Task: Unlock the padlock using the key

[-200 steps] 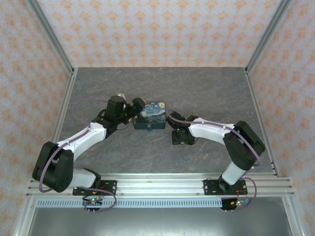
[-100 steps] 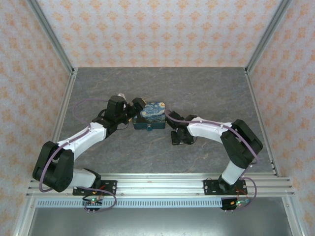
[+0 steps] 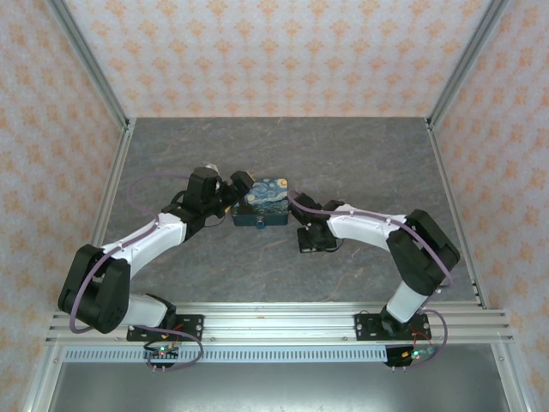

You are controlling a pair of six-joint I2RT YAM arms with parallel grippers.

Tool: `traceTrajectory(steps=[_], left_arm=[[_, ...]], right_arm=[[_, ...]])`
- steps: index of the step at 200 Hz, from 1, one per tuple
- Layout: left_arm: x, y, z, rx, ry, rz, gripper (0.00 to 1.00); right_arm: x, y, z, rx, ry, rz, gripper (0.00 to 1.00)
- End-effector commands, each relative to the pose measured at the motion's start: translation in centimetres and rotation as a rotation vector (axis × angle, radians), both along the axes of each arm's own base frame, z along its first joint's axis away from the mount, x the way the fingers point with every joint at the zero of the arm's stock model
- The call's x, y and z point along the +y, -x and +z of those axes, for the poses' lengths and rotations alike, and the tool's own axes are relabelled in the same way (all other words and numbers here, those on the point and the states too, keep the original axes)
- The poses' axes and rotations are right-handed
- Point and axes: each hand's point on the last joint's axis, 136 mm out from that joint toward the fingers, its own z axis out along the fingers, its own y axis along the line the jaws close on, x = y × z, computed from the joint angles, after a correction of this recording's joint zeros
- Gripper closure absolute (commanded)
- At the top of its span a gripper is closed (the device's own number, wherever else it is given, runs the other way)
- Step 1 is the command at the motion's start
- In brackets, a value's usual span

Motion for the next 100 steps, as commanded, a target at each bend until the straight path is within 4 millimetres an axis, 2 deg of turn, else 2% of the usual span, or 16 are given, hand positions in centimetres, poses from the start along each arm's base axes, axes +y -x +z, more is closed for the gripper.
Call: traceTrajectory(steps=[1,29,34,39,52,63,100], left_arm=[[0.2,-0.4,0.1,-0.011,0.01,0.008,0.0],[0.2,-0.4,0.0,-0.009,0.009,0.007,0.0],[0.1,-0.4,0.1,-0.01,0.01,0.006,0.0],[0.1,-0.4,0.1,-0.01,0.01,0.007,0.0],[0.1,-0.4,0.1,-0.009,0.01,0.007,0.0],[0.1,-0.4,0.0,-0.007,0.01,0.006,0.0],[0.2,-0.5,0.0,-0.008,0.009,0.008,0.0]], right_arm=[[-0.6,1.2,0.1,0.024,0.012,0.015,0.99],[-1.0,2.1,0.2,0.058,0.02,0.055,1.0],[-1.0,2.2,0.2,0.061,0.022,0.058,0.96],[-1.1,2.3,0.2,0.066,0.023,0.061,0.88],[-1.1,2.4,0.4,0.064,0.021,0.063,0.59],[-1.2,2.2,0.7,0.05,0.019,0.055,0.46],[-1.0,1.6,1.1,0.031,0.024,0.055,0.44]])
